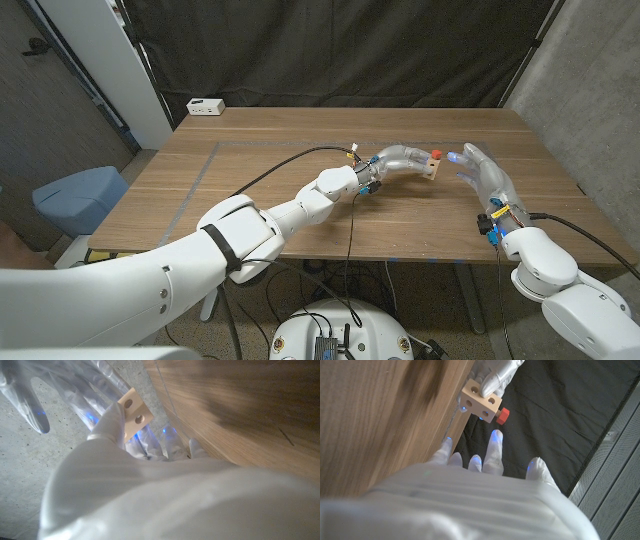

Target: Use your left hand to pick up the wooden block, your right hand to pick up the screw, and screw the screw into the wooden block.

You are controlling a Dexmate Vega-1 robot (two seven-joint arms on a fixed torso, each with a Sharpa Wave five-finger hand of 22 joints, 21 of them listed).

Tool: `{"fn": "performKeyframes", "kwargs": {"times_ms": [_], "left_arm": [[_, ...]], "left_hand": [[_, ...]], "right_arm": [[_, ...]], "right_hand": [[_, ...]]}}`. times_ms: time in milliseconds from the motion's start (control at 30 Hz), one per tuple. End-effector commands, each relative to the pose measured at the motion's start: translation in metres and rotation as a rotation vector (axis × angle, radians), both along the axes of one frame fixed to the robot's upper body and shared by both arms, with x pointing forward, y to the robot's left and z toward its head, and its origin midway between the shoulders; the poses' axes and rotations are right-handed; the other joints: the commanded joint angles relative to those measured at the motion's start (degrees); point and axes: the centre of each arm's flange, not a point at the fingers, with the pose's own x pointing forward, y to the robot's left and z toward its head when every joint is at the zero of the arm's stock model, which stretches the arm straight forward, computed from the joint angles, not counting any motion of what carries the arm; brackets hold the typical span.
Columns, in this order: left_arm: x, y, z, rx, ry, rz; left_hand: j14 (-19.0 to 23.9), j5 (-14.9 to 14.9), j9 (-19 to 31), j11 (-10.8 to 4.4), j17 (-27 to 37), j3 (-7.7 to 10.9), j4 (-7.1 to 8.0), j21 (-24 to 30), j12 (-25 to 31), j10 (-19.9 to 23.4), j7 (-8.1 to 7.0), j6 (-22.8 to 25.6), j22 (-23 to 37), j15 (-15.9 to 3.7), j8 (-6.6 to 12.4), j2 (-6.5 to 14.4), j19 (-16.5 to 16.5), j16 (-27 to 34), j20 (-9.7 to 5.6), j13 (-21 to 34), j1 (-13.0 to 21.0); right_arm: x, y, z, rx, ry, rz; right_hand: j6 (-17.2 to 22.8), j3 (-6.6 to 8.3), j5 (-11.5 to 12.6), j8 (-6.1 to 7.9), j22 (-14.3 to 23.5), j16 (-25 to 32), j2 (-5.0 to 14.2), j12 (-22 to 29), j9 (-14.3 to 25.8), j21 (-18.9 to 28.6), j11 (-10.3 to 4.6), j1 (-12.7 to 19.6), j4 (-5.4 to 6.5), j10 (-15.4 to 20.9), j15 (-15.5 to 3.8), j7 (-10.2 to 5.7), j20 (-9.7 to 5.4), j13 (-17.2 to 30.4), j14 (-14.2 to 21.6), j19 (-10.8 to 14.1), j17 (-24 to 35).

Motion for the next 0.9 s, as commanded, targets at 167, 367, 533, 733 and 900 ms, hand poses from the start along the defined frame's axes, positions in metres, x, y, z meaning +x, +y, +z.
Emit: {"fn": "performKeyframes", "kwargs": {"times_ms": [167, 367, 533, 733, 900], "left_arm": [[-0.0039, -0.0005, 0.0016, -0.002, -0.022, -0.014], [-0.0054, 0.0007, 0.0000, -0.005, -0.025, -0.018], [-0.0064, 0.0010, -0.0010, -0.009, -0.025, -0.020], [-0.0081, 0.0010, -0.0027, -0.009, -0.026, -0.023], [-0.0086, 0.0010, -0.0032, -0.008, -0.027, -0.023]], "left_hand": [[0.37, 0.28, 0.30, -0.12, 0.05, 3.48, 3.28, 0.30, 1.41, 0.48, 0.85, 4.24, 0.24, -3.63, 1.39, 4.08, 0.32, -0.19, 0.03, 0.19, -3.44], [0.35, 0.27, 0.30, -0.14, 0.07, 3.47, 3.35, 0.30, 1.40, 0.39, 0.77, 4.27, 0.24, -3.54, 1.40, 4.11, 0.31, -0.18, 0.04, 0.22, -3.52], [0.37, 0.26, 0.30, -0.11, 0.10, 3.44, 3.39, 0.29, 1.42, 0.39, 0.84, 4.27, 0.24, -3.56, 1.40, 4.14, 0.30, -0.15, 0.04, 0.25, -3.56], [0.36, 0.26, 0.30, -0.03, 0.10, 3.45, 3.35, 0.30, 1.41, 0.31, 0.84, 4.18, 0.24, -3.50, 1.36, 4.13, 0.31, -0.15, 0.06, 0.27, -3.51], [0.37, 0.26, 0.30, -0.12, 0.07, 3.47, 3.35, 0.30, 1.45, 0.35, 0.93, 4.22, 0.24, -3.59, 1.37, 4.09, 0.30, -0.18, 0.04, 0.30, -3.53]], "right_arm": [[0.0058, -0.0005, 0.0047, -0.023, 0.008, 0.030], [0.0077, 0.0002, 0.0065, -0.033, 0.011, 0.044], [0.0080, 0.0006, 0.0078, -0.041, 0.011, 0.049], [0.0080, 0.0008, 0.0090, -0.048, 0.011, 0.053], [0.0086, 0.0015, 0.0096, -0.053, 0.011, 0.060]], "right_hand": [[-3.06, -0.08, -0.10, -0.02, 0.18, -0.55, -0.44, -0.24, 0.11, -0.23, 0.10, -0.42, 0.21, -1.97, 0.32, -0.67, 0.58, 0.28, -1.44, -0.71, 0.29], [-5.76, -0.29, -0.07, 0.01, 0.19, -0.93, -0.56, -0.30, 0.05, -0.43, 0.35, -0.93, 0.44, -3.68, 0.58, -1.37, 0.73, 0.29, -2.94, -1.76, 0.38], [-7.28, -0.35, -0.04, -0.03, 0.20, -1.03, -0.52, -0.35, -0.01, -0.51, 0.45, -1.14, 0.56, -4.71, 0.78, -2.19, 0.93, 0.28, -3.64, -2.39, 0.44], [-7.83, -0.37, -0.02, 0.09, 0.21, -1.12, -0.48, -0.30, -0.05, -0.58, 0.08, -1.25, 0.61, -5.13, 0.73, -2.42, 1.08, 0.27, -4.20, -2.90, 0.46], [-7.89, -0.38, -0.01, 0.20, 0.21, -1.10, -0.46, -0.22, -0.06, -0.55, 0.07, -1.30, 0.64, -5.22, 0.68, -2.44, 1.09, 0.27, -4.32, -3.01, 0.47]]}}
